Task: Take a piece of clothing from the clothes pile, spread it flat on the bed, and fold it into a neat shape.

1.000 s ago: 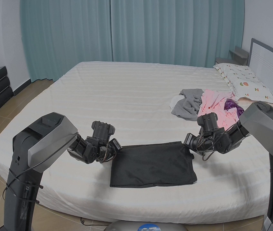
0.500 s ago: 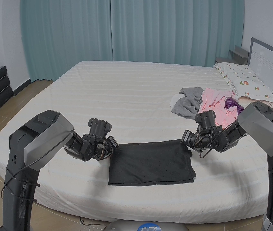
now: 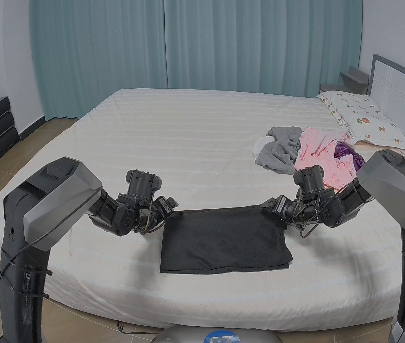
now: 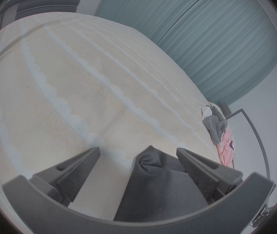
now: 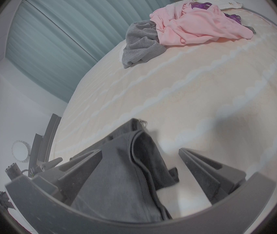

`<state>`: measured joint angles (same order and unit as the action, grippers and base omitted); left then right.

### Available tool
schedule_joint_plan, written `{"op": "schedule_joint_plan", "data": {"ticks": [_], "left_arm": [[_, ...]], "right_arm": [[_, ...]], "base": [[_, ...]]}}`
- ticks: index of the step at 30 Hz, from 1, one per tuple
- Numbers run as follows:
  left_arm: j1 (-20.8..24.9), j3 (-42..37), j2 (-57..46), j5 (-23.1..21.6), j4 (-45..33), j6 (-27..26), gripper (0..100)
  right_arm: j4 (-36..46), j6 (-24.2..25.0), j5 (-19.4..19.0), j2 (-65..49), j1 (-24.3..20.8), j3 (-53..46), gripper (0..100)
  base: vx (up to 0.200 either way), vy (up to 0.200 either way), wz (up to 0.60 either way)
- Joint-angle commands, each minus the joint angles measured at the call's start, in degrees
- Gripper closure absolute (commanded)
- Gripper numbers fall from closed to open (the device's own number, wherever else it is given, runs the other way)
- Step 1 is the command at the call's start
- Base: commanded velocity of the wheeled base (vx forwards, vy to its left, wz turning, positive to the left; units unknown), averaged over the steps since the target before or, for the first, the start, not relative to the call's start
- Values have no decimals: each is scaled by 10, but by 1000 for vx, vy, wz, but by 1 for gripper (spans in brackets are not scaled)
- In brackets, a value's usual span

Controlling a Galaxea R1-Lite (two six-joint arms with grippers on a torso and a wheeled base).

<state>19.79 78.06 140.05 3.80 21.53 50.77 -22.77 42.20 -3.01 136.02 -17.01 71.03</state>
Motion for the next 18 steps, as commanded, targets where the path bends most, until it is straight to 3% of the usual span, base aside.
{"op": "schedule_joint_plan", "data": {"ticks": [1, 4, 7, 13, 18], "left_arm": [[-9, -43, -53, -11, 6, 13, 0], [-17, -62, -81, -37, 7, 35, 0], [-23, -87, -103, -51, 7, 47, 0], [-23, -140, -132, -63, 11, 49, 0], [-23, -180, -147, -66, 25, 52, 0]], "right_arm": [[-3, -5, -16, -57, 7, -56, 0], [-3, -25, -47, -82, 14, -92, 0], [-11, -44, -54, -99, 14, -132, 0], [-70, -85, -82, -101, 11, -220, 0], [-107, -90, -94, -107, 9, -273, 0]], "base": [[0, 0, 0], [0, 0, 0], [0, 0, 0], [0, 0, 0], [0, 0, 0]]}}
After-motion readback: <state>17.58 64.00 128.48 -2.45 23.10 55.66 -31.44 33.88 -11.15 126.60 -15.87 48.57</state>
